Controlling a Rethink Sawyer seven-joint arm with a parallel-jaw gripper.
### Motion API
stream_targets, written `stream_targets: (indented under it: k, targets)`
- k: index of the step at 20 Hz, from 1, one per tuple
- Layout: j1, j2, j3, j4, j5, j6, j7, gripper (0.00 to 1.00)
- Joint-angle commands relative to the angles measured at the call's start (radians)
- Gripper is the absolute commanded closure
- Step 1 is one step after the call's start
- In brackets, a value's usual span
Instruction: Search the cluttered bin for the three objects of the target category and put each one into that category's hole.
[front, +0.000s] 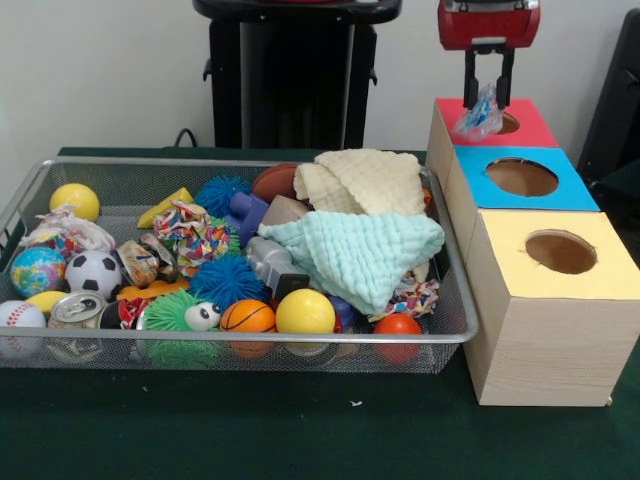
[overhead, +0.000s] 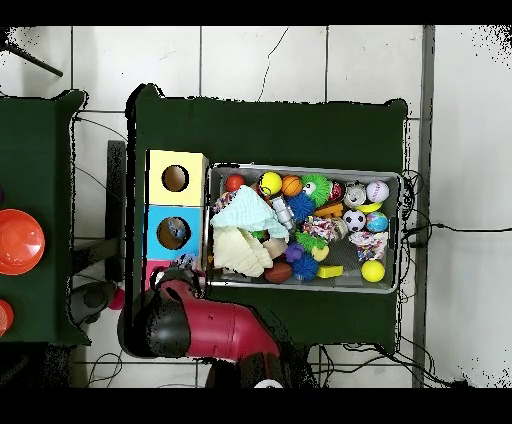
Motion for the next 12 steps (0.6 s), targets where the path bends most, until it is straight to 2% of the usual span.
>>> stream_targets:
  k: [1, 12]
  targets:
    - [0.017, -0.022, -0.029, -0.07, 0.065, 0.075, 0.231, 1.0]
    - [0.052, 0.003, -0.041, -0.109, 0.104, 0.077, 0.229, 1.0]
